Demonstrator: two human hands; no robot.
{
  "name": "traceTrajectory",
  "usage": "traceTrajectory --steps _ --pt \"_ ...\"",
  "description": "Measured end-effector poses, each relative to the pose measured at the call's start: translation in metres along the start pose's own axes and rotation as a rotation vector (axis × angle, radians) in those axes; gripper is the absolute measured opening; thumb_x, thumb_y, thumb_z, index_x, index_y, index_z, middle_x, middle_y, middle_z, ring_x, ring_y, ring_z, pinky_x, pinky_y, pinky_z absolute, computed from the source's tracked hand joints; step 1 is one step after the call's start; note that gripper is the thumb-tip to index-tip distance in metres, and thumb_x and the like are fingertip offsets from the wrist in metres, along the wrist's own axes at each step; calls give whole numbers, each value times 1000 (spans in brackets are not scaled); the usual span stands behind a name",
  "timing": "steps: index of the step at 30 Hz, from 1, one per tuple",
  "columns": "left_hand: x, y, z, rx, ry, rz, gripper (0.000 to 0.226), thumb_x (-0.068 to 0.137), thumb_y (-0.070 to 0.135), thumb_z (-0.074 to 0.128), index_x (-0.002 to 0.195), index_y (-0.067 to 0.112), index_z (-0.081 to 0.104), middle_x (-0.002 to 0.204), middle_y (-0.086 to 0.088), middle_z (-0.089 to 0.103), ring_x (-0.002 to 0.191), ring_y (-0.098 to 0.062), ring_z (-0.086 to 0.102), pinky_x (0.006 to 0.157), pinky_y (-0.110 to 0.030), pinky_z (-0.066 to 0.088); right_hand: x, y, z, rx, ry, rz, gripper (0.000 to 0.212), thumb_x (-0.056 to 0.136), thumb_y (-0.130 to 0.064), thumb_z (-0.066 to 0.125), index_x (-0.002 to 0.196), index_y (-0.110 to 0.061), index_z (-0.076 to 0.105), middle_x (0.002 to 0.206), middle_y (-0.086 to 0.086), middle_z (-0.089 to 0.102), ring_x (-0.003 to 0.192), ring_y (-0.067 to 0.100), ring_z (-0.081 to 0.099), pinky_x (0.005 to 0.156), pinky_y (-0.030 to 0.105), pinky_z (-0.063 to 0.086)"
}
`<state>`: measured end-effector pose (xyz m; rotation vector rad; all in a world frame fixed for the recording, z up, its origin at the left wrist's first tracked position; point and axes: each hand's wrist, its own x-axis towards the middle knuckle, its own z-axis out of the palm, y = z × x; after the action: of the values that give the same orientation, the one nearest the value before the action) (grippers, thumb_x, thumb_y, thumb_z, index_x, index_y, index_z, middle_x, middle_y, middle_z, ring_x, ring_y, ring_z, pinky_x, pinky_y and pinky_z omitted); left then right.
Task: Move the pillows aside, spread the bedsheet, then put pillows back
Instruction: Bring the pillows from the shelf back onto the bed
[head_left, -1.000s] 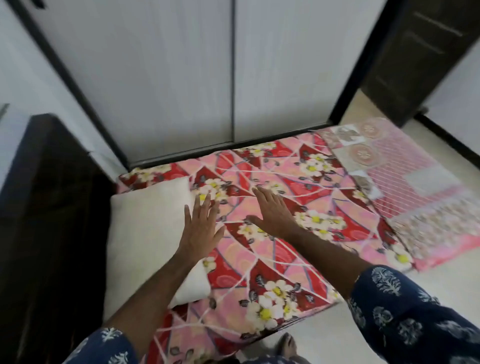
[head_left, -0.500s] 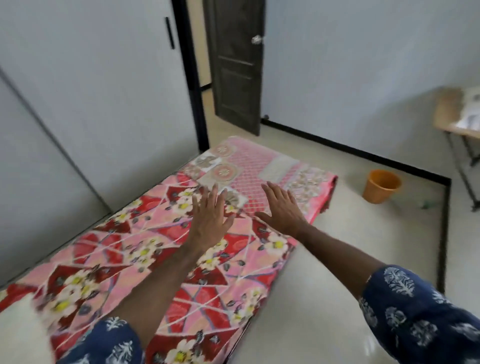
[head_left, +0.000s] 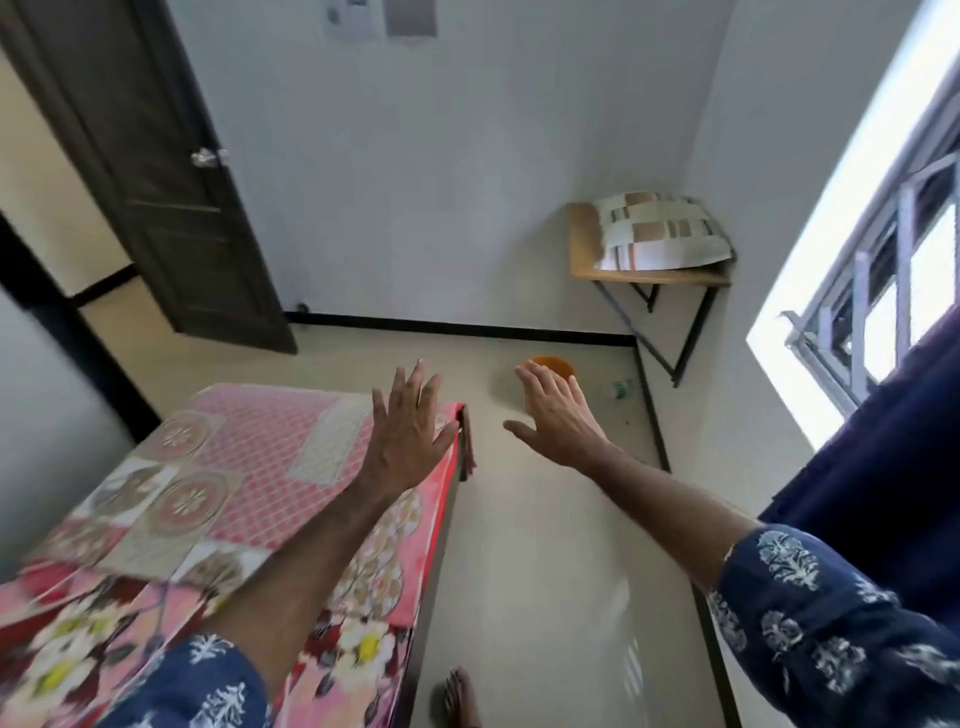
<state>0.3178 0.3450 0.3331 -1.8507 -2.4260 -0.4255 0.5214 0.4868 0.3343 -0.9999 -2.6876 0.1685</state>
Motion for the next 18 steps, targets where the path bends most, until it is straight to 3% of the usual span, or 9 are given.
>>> traceTrajectory --steps 8,13,18 --pt "228 34 40 -76 -28 208 86 88 67 16 160 20 15 169 -11 8 156 -34 3 120 -63 10 124 141 -27 -72 44 209 89 93 -56 59 159 -17 16 167 7 18 154 30 16 124 57 13" --pt "361 54 52 -45 -32 325 75 98 60 36 159 21 16 168 -12 11 156 -35 7 121 -64 11 198 218 -46 -99 103 326 89 92 -54 61 159 -17 16 166 8 19 154 30 17 123 57 17" --pt "468 91 81 -36 -45 423 80 93 63 27 160 22 13 169 -10 7 156 -34 6 121 -60 7 256 301 -54 -140 149 392 86 93 -51 60 158 -15 17 165 9 21 153 30 19 124 54 16"
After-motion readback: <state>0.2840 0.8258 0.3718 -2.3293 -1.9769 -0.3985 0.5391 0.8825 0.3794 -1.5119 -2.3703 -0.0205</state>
